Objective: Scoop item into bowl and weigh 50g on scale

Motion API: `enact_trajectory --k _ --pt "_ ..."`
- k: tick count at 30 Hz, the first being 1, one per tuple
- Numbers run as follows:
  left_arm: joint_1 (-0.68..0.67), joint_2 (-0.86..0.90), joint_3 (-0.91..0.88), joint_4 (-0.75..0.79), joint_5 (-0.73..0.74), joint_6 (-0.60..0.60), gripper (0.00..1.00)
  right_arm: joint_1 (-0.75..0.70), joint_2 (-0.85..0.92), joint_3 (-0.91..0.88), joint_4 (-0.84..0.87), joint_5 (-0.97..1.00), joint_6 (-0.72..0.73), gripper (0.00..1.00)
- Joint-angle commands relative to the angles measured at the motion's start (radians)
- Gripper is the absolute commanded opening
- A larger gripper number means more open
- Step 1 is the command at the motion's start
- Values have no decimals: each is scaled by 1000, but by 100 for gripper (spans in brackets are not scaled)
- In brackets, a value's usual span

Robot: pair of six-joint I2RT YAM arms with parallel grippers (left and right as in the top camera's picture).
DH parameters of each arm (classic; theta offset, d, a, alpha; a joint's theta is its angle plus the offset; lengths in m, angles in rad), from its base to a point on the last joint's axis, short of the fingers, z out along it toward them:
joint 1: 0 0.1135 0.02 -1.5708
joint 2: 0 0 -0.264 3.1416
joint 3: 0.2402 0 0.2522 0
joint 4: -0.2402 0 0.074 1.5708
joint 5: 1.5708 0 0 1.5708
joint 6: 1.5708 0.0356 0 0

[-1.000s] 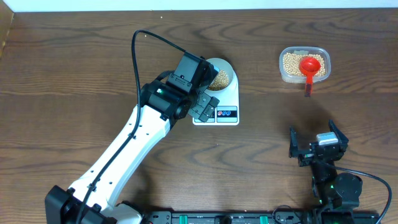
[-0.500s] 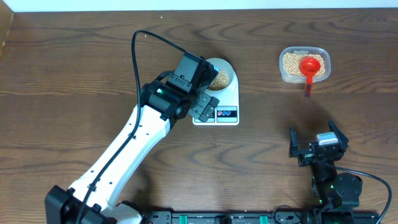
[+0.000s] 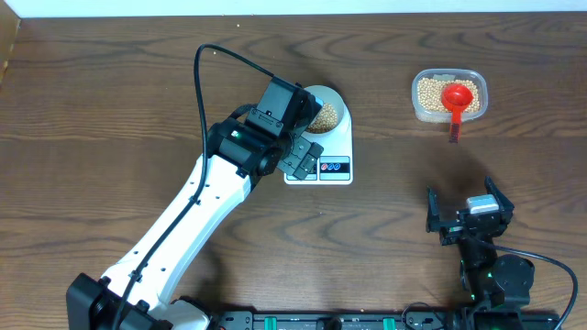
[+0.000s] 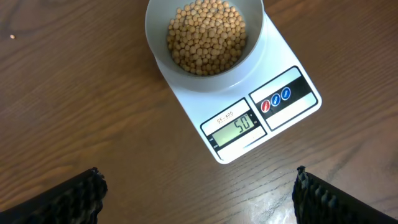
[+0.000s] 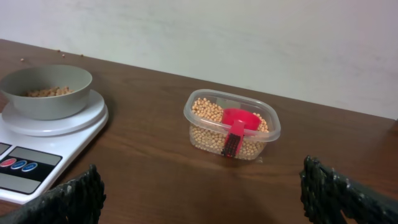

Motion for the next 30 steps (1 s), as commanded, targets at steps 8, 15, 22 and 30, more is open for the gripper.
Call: enact_trajectory --k 8,15,22,30 --pt "42 -18 -6 -3 -5 -9 98 9 3 -3 -4 12 -7 99" --pt "138 -106 -6 28 27 -10 98 9 3 -3 -4 12 -7 99" --pt "362 -257 -6 69 233 -23 98 9 3 -3 -4 12 -7 99" --pt "537 -449 -73 128 238 -95 98 9 3 -3 -4 12 -7 99"
